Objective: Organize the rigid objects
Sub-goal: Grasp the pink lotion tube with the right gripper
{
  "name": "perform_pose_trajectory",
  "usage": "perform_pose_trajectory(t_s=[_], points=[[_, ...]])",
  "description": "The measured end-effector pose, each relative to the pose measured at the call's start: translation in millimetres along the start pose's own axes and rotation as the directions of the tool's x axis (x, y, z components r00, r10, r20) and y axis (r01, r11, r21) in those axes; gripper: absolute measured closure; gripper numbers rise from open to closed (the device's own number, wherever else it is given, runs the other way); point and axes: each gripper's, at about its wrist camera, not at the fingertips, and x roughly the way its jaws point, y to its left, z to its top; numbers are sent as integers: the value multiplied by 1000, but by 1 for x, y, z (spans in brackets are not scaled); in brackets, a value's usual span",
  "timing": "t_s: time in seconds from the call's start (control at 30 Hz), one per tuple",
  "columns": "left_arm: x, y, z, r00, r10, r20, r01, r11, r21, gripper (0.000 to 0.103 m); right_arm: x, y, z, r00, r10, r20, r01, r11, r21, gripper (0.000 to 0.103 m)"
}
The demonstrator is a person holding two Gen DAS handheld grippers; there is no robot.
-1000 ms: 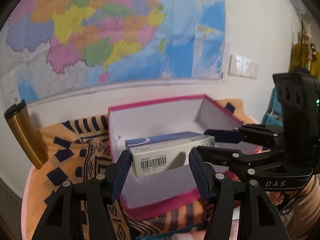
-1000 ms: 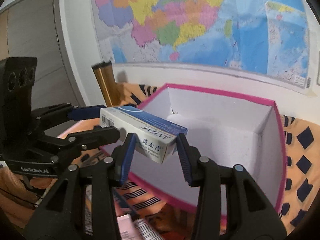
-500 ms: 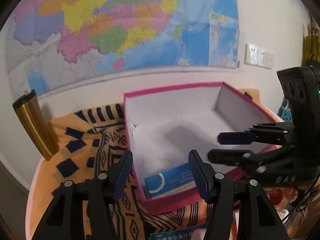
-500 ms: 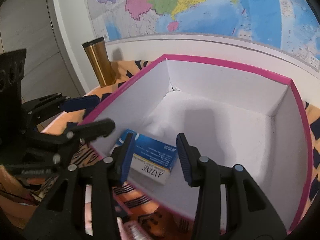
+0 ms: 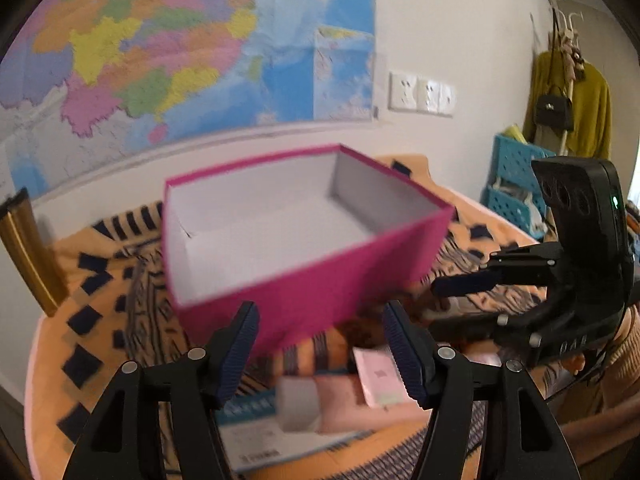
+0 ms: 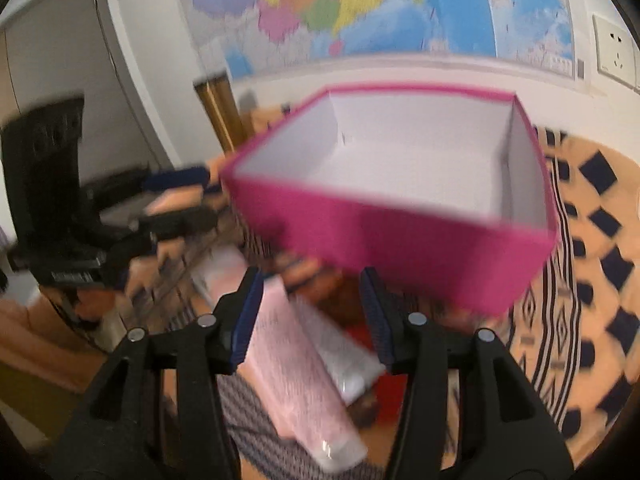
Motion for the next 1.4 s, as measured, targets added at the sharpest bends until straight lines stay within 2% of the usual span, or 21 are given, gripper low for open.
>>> perform_pose_trajectory(t_s=[0.13, 0.3, 0.73, 1.03, 1.23, 1.33, 1.4], points=[[4, -5, -13, 999, -22, -36, 21, 1000, -18, 38, 7, 10, -25, 998, 1, -63, -1, 1000, -12, 51], [4, -7, -25, 998, -30, -56, 28, 999, -39, 38, 12, 18, -40, 995, -15, -103, 10, 999, -46, 51], [6, -12, -33, 995, -61, -80, 55, 996, -68, 38, 31, 23, -39, 989, -37, -141, 20, 993, -120, 53], [10, -16, -31, 993, -86, -84, 81, 995, -62, 38, 22, 17, -40, 993, 6, -121, -13, 998, -61, 63], [14, -17, -23, 992, -100, -82, 96, 994, -50, 38, 13, 23, -38, 995, -39, -92, 30, 994, -102, 64], [18, -17, -16, 993, -99, -70, 97, 994, -40, 38, 19, 34, -40, 991, -92, -94, 77, 984, -159, 64], [24, -15, -11, 990, -115, -81, 111, 993, -42, 38, 20, 37, -42, 992, -78, -98, 61, 984, -167, 64]])
